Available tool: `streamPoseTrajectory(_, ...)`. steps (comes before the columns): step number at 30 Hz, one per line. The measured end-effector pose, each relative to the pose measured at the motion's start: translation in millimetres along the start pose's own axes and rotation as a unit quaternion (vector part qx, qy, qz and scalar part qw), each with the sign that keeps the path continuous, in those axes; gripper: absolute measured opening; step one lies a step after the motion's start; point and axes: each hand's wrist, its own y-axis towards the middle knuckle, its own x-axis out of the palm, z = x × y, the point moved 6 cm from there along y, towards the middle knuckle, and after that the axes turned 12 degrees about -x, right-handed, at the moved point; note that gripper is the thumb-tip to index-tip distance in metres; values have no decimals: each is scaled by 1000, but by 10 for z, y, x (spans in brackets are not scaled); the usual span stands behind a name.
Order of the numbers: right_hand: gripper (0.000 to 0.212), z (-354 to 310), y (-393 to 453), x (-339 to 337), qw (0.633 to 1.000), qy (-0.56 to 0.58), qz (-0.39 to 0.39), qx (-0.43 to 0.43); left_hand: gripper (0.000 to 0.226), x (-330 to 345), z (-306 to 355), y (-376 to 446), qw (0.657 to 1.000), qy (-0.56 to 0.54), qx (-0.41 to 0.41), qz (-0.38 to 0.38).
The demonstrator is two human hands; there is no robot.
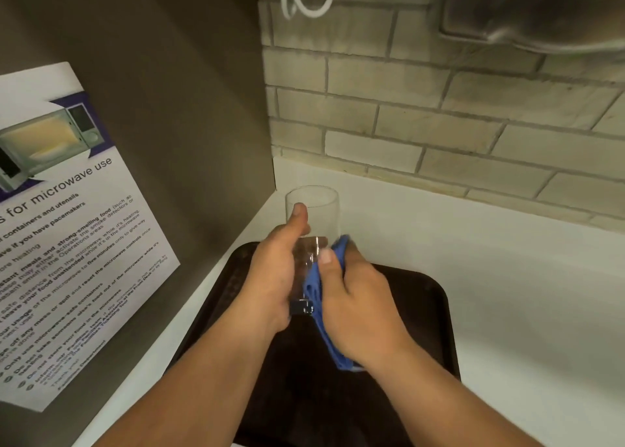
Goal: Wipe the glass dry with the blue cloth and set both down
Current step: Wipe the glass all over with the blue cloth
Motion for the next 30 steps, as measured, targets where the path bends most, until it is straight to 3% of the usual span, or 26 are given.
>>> streamPoseTrajectory(3, 27, -166, 164, -87, 995, -55, 63, -63, 68, 127, -113, -44, 996, 36, -21, -83)
streamPoseTrajectory(8, 37, -199, 446, -165, 997, -7, 57, -52, 59, 218, -22, -55, 990, -59, 5, -129)
streamPoseTrajectory(11, 51, -117, 492, -191, 998, 37, 55, -3, 68, 192, -17, -5, 990, -83, -9, -117)
streamPoseTrajectory(15, 73, 72, 379, -152, 988, 103, -5, 114, 87, 102, -77, 33, 989, -100, -34, -100)
streamPoseTrajectory(17, 69, 84, 228, -110, 992, 74, -20, 97, 93, 31, -91, 76, 993, -95, -33, -56)
streamPoseTrajectory(20, 51, -91, -35, -8, 1000, -21, 2, -20, 89, -36, -63, 106, 999, -36, -9, -31)
streamPoseTrajectory(22, 54, -173, -27, -8, 996, -60, 32, -63, 82, -4, -108, 83, 998, -6, -25, -58)
streamPoseTrajectory(25, 36, -192, 243, -199, 992, -46, 102, -55, 75, 116, -188, 16, 991, -15, -42, -129)
streamPoseTrajectory(30, 67, -36, 501, -333, 994, 59, 83, 43, 71, 184, -214, 13, 985, -79, -30, -147)
